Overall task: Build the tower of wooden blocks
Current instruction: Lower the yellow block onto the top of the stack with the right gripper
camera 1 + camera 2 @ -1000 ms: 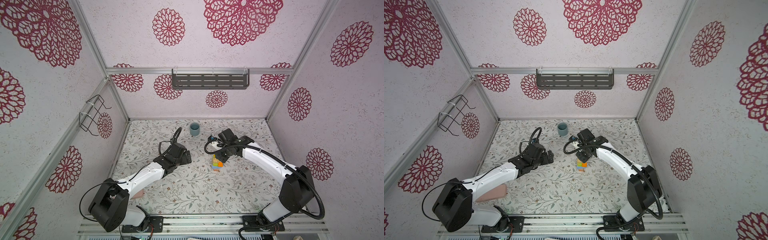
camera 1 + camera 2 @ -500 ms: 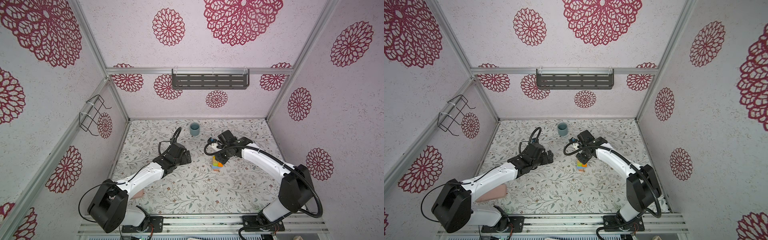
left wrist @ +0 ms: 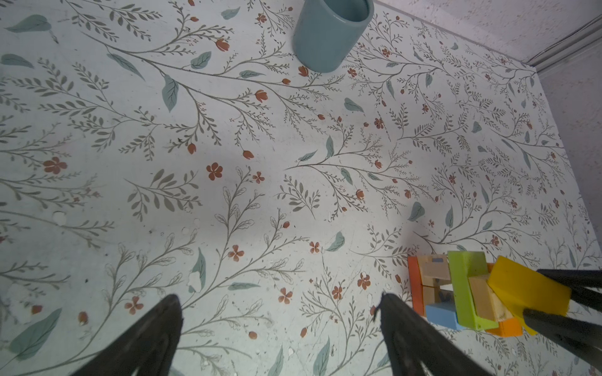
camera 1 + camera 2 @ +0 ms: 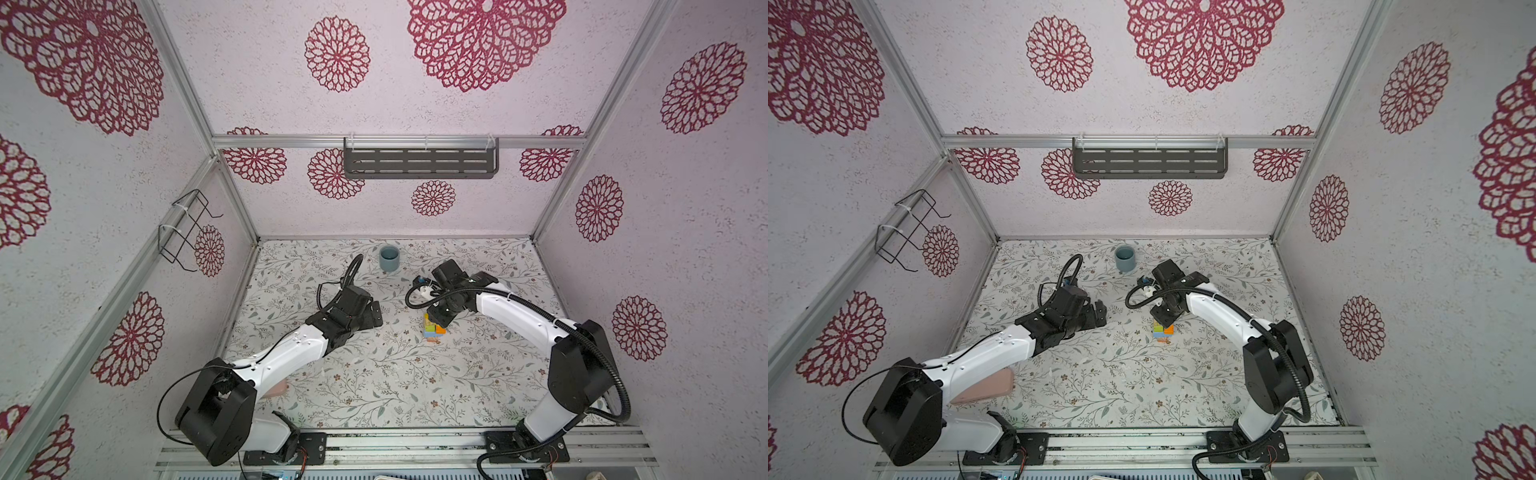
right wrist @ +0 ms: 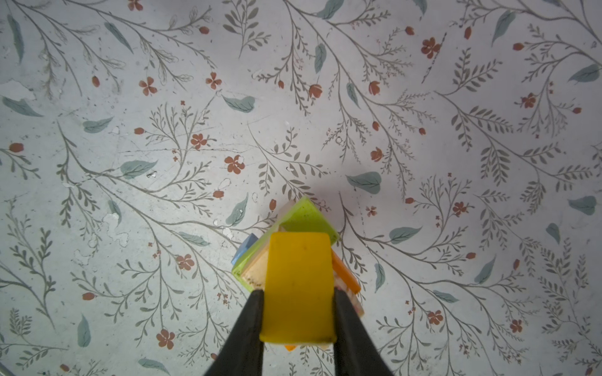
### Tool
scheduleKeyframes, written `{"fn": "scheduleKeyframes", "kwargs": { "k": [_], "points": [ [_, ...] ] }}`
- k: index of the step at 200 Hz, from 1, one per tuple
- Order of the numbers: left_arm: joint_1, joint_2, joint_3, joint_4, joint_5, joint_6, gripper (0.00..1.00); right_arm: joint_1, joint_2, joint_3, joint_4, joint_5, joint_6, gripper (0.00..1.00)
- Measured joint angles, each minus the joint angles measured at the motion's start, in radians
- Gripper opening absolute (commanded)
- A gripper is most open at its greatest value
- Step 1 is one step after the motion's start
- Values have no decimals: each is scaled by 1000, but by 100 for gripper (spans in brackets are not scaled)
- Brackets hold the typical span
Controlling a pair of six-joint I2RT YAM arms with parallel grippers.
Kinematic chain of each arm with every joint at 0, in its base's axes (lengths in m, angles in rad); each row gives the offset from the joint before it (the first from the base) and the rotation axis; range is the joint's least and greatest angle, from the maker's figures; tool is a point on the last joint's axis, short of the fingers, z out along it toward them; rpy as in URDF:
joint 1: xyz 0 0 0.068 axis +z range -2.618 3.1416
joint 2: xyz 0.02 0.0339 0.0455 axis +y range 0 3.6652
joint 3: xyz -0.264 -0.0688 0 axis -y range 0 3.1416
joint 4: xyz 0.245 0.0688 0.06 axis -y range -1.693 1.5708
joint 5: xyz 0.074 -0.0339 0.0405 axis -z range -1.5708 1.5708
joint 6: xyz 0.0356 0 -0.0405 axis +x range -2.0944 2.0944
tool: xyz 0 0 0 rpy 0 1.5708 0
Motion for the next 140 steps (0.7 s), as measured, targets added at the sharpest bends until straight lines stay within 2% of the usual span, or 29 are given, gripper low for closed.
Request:
{"fn": "scheduleKeyframes", "kwargs": {
  "k": [118, 140],
  "points": [
    [0, 0, 9, -7, 0, 7, 97, -9, -1, 0, 1, -2, 0, 34],
    [0, 0, 9, -7, 0, 7, 97, -10, -1, 0, 1, -4, 0, 37]
  ]
}}
